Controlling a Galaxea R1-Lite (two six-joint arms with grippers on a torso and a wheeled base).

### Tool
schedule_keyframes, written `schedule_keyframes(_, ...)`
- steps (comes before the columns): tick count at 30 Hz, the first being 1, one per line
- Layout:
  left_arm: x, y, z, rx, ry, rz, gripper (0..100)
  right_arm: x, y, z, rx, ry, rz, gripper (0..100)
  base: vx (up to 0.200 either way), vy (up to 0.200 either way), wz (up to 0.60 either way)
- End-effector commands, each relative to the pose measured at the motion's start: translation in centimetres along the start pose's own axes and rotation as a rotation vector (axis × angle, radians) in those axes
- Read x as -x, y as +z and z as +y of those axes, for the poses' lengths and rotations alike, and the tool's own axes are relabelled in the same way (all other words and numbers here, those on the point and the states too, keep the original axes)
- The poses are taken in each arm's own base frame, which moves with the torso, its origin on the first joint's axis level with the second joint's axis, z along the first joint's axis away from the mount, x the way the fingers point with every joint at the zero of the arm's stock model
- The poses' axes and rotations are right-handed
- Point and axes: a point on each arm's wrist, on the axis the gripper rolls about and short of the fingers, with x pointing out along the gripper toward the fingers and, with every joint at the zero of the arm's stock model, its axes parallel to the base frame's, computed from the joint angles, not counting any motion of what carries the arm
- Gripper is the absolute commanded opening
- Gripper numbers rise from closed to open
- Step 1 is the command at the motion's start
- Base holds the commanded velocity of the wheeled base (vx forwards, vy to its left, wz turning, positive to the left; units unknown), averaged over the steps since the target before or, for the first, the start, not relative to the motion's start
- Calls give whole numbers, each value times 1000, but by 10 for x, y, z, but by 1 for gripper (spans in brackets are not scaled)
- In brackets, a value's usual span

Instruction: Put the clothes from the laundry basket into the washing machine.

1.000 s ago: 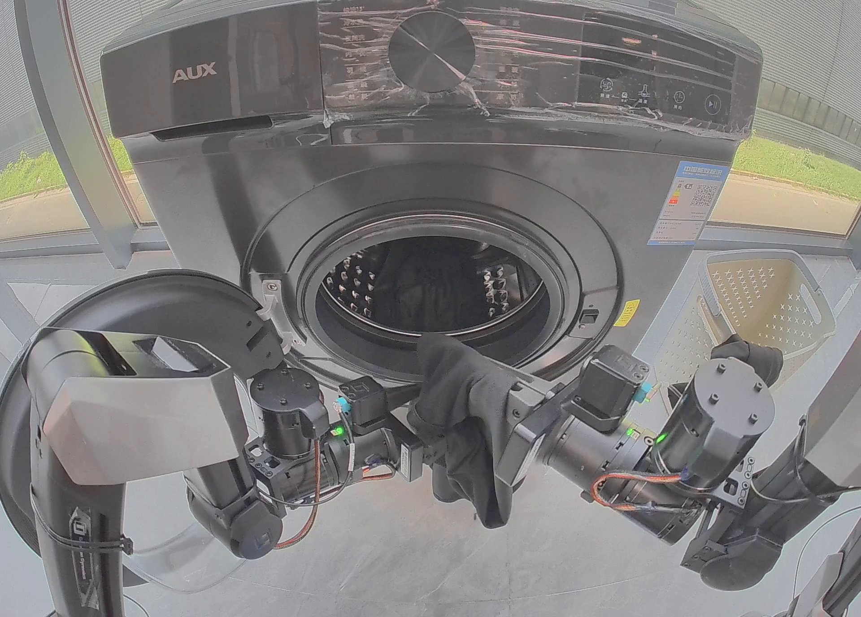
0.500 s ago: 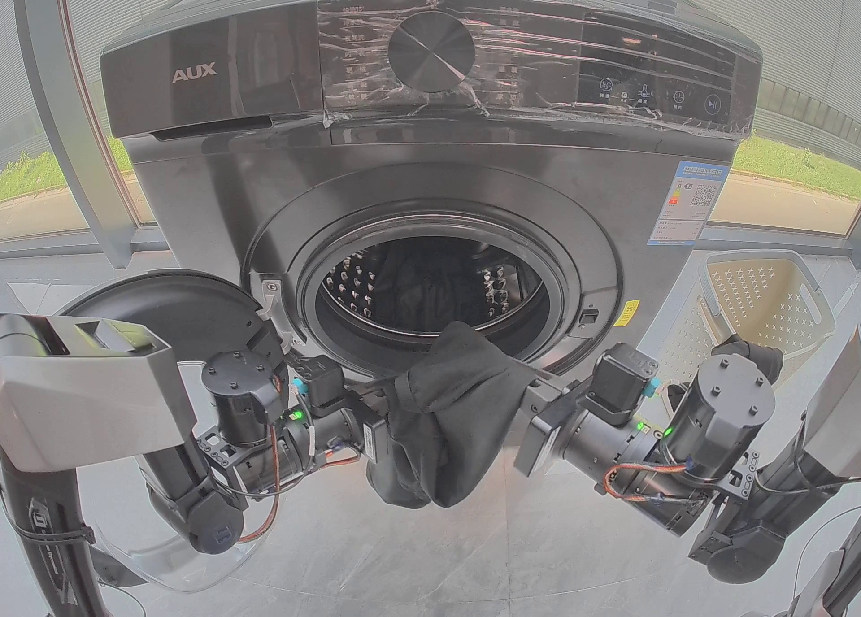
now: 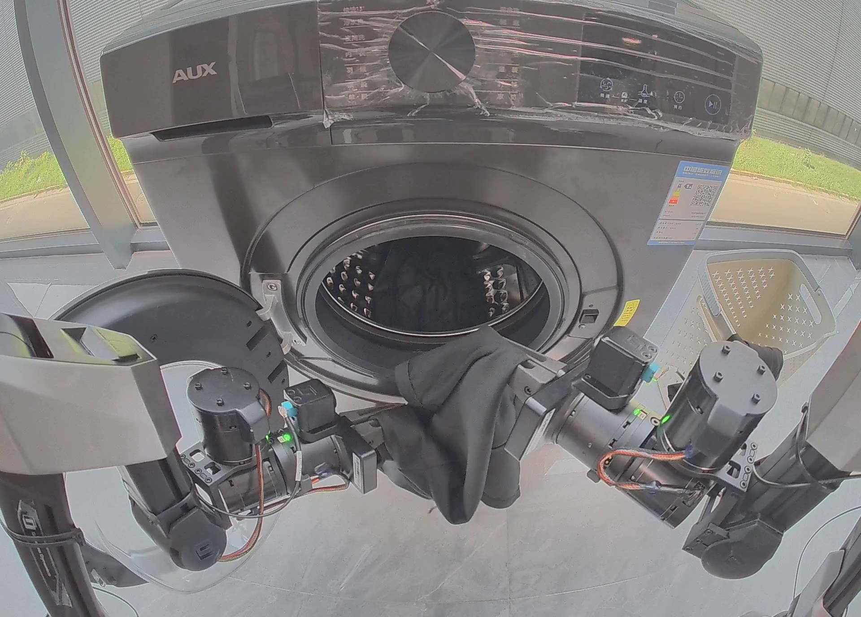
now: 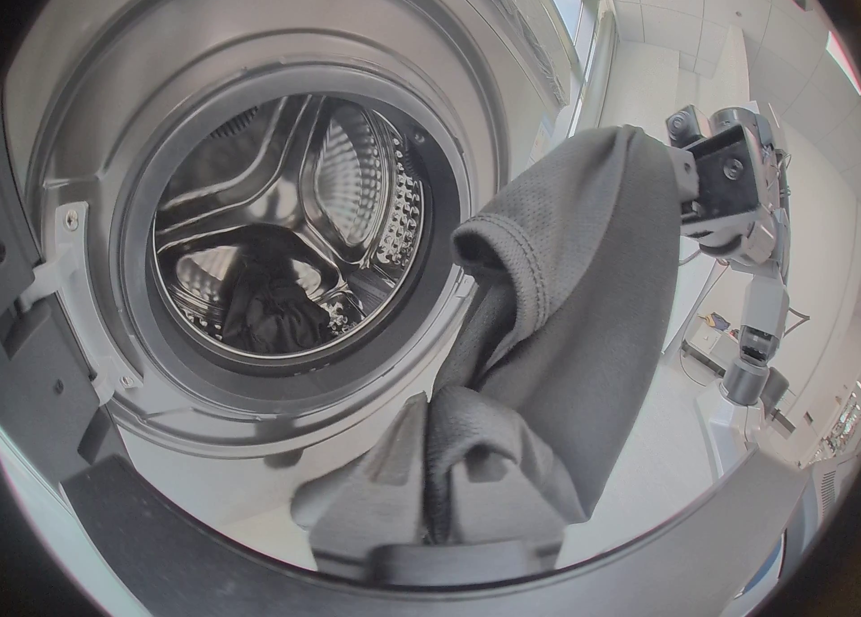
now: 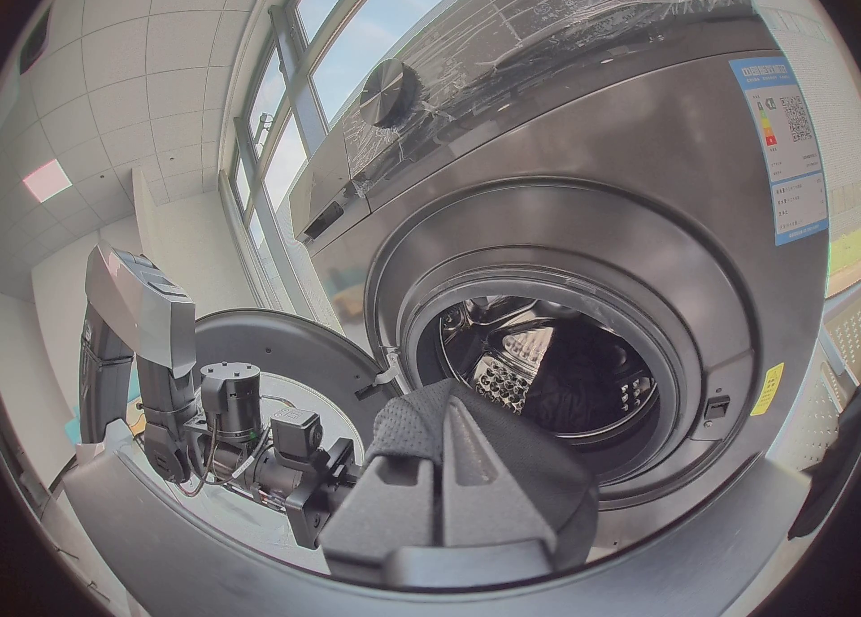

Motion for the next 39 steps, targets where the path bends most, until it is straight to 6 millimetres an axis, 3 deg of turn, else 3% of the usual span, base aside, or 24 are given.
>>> schedule_keyframes(1, 2, -3, -3, 5, -9, 17, 100, -3, 1, -1, 0, -2, -7, 0, 0, 0, 0)
schedule_keyframes(7, 1, -13, -4, 15, -45, 49, 100, -6, 3, 1, -2, 11, -21, 0, 0, 0, 0)
schedule_keyframes(13, -18, -21, -1, 15, -57, 48, 100, -4, 1, 7, -4, 30, -11, 0, 0, 0, 0)
schedule_keyframes(19, -47, -29, -10, 13, -117, 26, 100, -2, -1, 12, -5, 47, -2, 0, 0, 0, 0)
schedule_keyframes(28, -87, -40, 7, -1, -72, -33, 100, 6, -7, 17, -6, 66, 26, 0, 0, 0, 0)
schedule_keyframes(35, -96, -39, 24, -8, 36, -73, 100, 8, -6, 16, -7, 64, 29, 0, 0, 0, 0)
schedule_keyframes(36, -95, -38, 25, -9, 39, -76, 0, 7, -7, 16, -7, 63, 30, 0, 0, 0, 0)
schedule_keyframes(39, -94, -35, 26, -10, 46, -82, 0, 8, -7, 16, -8, 60, 33, 0, 0, 0, 0)
